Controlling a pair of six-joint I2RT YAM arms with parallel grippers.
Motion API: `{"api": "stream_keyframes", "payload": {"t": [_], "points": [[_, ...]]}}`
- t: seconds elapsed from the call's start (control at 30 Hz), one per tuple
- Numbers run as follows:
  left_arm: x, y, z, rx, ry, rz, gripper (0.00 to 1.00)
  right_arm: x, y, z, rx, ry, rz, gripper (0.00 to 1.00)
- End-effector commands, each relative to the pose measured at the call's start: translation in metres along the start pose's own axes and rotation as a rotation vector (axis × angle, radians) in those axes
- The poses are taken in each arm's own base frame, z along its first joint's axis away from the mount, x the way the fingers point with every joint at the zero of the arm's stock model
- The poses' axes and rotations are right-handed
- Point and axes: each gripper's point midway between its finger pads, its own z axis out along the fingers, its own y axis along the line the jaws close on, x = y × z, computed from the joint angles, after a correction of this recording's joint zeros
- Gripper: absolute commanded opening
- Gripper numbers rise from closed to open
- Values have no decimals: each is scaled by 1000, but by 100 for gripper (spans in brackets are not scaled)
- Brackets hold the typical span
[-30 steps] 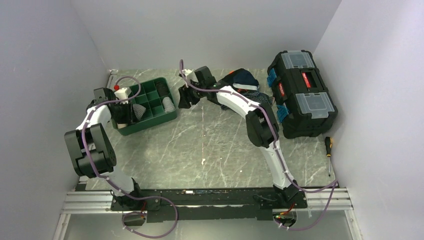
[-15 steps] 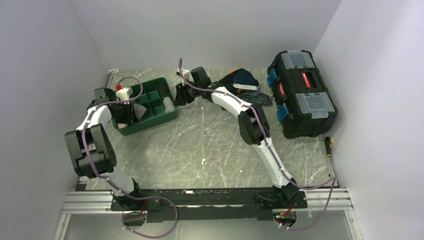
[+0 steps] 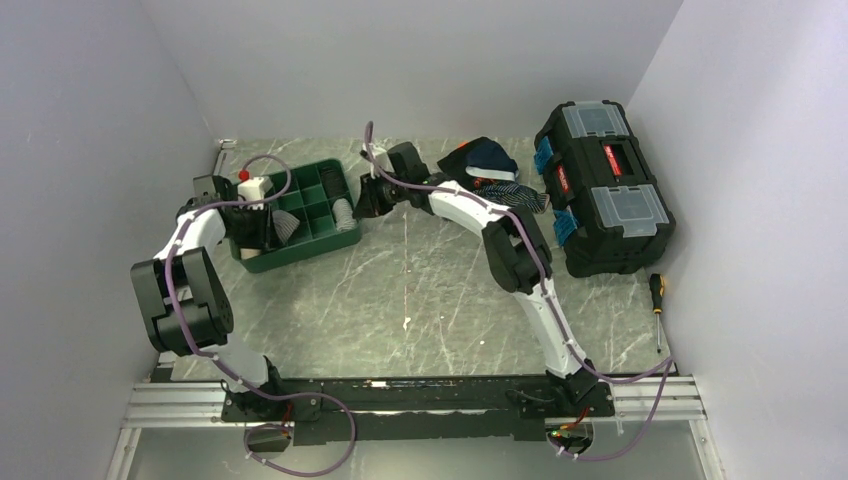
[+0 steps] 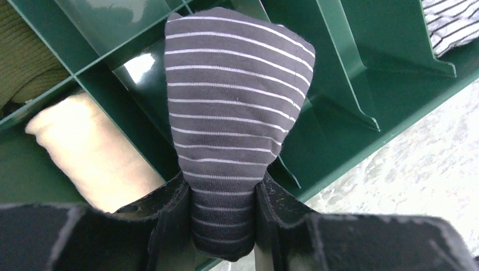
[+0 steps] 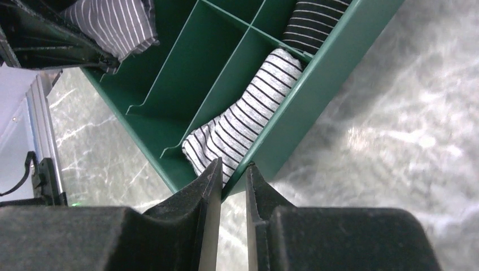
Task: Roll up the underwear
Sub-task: Move the storage box to the center of the board.
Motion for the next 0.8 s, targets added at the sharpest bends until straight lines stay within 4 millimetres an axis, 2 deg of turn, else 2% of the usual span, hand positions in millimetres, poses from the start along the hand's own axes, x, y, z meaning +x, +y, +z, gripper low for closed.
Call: {"api": "stream_keyframes", "payload": {"t": [0.0,0.13,0.23,0.4,0.47,0.77], "points": [[9,-24,4,77,40,20,0,19,30,-27,-7,47,48,0],[8,-33,5,81,34,25,0,31,48,-44,17,41,94,0],[5,-35,3,74,19,16,0,42,70,-52,9,45,104,0],[1,-36,-2,57,-10,-8,0,50,109,-53,-24,63,47,10],[-1,-37,-5,54,-23,-16,0,47,113,-54,-12,57,28,18],[-14,-32,-36,-22,-77,-34,0,33,100,-71,49,19,-17,45]]}}
